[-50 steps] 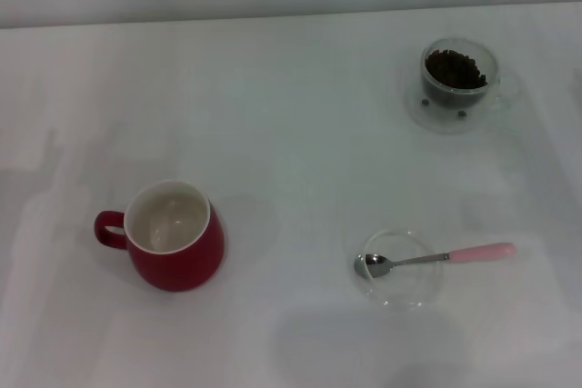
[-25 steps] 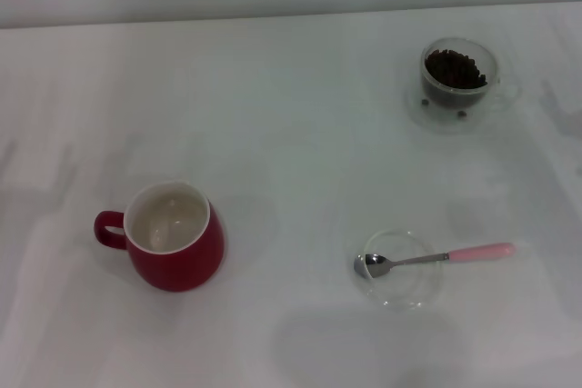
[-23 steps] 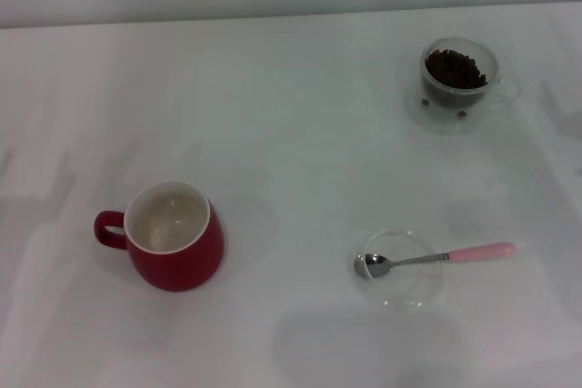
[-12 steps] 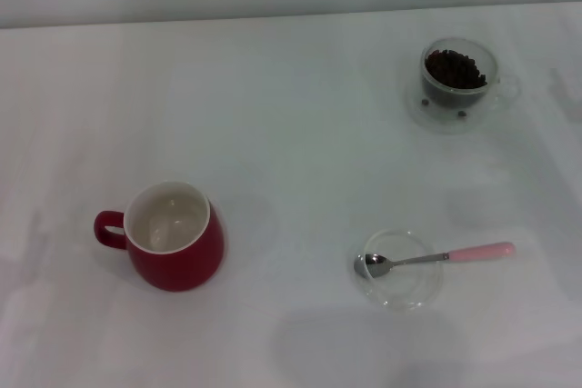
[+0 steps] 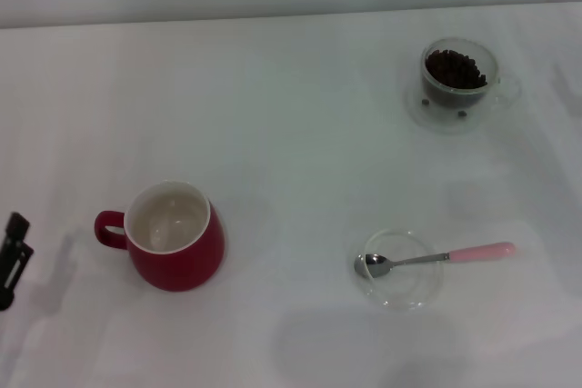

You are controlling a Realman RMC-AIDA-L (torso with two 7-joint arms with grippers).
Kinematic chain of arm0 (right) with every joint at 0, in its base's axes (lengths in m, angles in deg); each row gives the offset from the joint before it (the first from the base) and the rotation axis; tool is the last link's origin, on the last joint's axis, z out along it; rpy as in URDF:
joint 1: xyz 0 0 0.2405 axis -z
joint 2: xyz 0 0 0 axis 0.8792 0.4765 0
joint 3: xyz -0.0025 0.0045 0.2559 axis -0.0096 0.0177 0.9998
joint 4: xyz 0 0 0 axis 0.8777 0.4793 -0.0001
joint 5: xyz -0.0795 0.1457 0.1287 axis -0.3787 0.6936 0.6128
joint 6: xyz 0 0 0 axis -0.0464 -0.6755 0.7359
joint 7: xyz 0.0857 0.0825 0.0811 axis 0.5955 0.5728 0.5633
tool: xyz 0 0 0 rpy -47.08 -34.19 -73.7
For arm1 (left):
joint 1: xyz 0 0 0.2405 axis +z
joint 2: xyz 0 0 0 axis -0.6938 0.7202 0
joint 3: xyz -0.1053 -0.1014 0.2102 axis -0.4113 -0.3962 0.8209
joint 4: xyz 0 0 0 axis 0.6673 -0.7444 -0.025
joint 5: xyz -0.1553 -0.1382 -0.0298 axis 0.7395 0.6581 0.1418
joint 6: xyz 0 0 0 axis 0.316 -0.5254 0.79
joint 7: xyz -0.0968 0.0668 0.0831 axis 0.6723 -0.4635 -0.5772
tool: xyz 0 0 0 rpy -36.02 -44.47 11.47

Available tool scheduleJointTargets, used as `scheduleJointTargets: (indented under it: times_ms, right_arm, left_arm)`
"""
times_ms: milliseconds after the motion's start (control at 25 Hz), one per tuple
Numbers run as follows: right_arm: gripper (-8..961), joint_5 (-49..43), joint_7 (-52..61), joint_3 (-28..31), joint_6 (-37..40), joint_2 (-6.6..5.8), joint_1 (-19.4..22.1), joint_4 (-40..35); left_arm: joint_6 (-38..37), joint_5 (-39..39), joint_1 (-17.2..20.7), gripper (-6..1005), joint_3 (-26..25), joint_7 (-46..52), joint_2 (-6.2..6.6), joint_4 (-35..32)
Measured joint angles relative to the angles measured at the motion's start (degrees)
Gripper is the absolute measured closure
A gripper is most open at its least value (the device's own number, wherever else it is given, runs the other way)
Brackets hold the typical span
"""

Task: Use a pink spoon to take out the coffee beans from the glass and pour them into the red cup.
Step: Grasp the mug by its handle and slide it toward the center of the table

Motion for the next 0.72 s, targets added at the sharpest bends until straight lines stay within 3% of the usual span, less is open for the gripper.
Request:
scheduleJointTargets:
  times_ms: [440, 720]
  right_arm:
    - [84, 0.0, 0.5, 0.3, -1.1, -0.01, -0.3, -0.9]
    - [84, 0.0, 0.6, 0.4, -1.9, 0.11, -0.4, -0.2]
  left_arm:
    - [-5.4, -0.2, -0.7, 200, 6.8, 0.0, 0.19, 0.0]
    - [-6.6, -0.9, -1.9, 201, 7.7, 0.0, 0.32, -0.4]
